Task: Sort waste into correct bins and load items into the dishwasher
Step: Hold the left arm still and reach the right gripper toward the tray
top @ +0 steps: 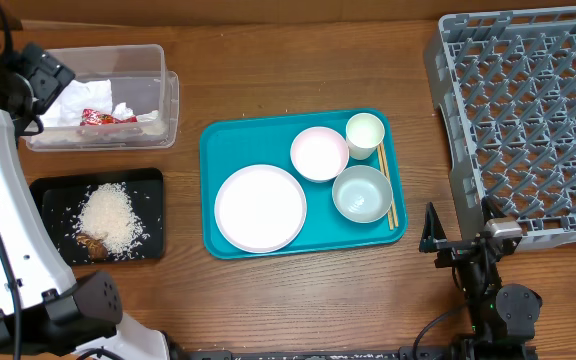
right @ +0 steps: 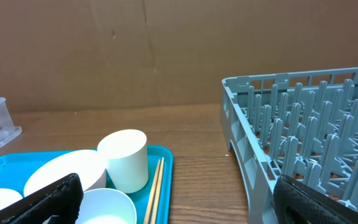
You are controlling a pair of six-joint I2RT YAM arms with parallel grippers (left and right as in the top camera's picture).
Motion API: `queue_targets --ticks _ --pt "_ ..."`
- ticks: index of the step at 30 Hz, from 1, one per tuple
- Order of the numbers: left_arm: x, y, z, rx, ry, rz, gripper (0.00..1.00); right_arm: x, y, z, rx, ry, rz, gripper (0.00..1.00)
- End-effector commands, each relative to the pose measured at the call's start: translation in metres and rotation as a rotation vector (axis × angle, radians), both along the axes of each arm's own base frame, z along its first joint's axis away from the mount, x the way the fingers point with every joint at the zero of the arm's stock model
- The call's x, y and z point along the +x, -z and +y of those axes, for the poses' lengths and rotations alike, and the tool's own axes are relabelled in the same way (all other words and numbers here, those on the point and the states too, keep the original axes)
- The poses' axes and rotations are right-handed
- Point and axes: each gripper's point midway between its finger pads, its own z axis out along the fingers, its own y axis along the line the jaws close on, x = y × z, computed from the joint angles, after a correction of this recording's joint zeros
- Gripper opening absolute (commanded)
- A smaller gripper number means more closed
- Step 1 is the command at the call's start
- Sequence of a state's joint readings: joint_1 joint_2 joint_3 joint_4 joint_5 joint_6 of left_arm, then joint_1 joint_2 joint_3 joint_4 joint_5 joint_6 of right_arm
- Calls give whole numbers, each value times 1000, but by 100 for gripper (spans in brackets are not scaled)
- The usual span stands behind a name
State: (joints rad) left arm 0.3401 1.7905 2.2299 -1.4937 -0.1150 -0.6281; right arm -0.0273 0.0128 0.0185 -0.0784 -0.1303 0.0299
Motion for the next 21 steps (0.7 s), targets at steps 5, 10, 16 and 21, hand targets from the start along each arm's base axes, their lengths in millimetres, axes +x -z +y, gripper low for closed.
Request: queue_targets --ticks 5,10,16,21 --pt "1 10 7 19 2 40 100 0 2 -3 -1 12 -5 100" --pt "2 10 7 19 2 39 100 0 2 -3 -1 12 -5 100" --pt "2 10 7 19 2 39 100 0 2 -3 -1 12 -5 100" --pt "2 10 7 19 2 39 100 -3 -10 17 18 -101 -49 100"
